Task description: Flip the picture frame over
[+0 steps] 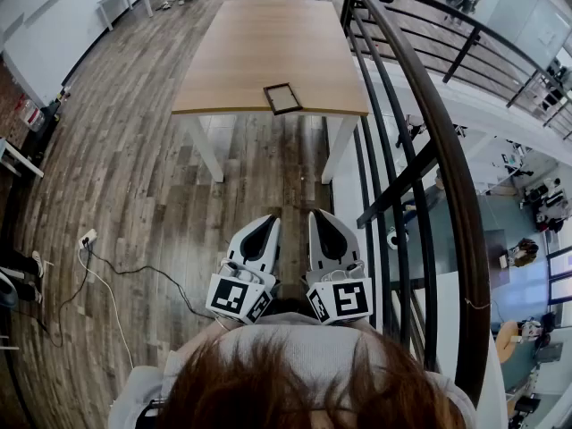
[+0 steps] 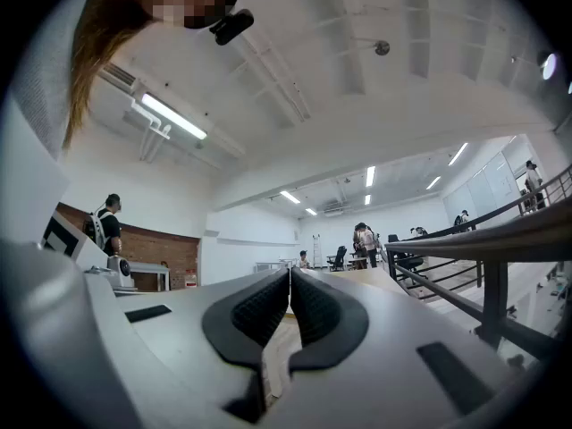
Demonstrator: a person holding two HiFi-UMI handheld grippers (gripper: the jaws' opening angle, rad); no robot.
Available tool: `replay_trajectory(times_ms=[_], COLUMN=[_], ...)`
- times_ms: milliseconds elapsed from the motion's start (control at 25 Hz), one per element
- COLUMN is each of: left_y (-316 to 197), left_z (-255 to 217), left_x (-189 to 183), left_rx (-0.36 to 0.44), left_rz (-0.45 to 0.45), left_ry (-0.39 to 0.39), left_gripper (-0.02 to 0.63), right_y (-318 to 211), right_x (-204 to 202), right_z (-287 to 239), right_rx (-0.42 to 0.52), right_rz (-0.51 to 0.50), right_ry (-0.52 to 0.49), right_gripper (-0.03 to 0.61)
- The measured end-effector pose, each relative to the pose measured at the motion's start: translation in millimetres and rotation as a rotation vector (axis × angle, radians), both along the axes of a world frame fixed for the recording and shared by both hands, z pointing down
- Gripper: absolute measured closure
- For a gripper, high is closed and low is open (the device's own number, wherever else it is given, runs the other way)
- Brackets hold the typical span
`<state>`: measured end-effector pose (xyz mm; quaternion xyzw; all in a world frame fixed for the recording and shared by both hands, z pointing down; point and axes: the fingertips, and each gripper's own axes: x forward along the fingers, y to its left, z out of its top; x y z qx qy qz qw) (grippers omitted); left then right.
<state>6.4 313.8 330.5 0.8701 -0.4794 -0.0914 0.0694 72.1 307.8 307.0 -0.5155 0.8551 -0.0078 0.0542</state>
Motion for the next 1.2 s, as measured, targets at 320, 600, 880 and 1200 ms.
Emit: replay_trajectory(times_ms=[320, 600, 880, 1200], left_y=[-9, -58, -168, -291], left_z=[8, 14, 10, -8], left_x=[-4, -16, -40, -59], left_rx=[0.006, 0.02, 0.042, 0.055], left_rz=[-0.049, -0.065, -0.045, 0.014], left_ry=[0.005, 0.006, 0.013, -0.006], left_gripper=[0.607, 0.607, 0.607, 0.607], right_y=[-12, -61, -162, -280], right_x=[-2, -14, -34, -58], right_z=[8, 11, 14, 1], right_rx=[0.004, 0.025, 0.031, 0.029], right_rz=[-0.046, -0.062, -0.027, 0.021], right_ry=[-0.009, 0.003, 0.016, 0.018], right_gripper=[0.563, 0.563, 0.563, 0.563])
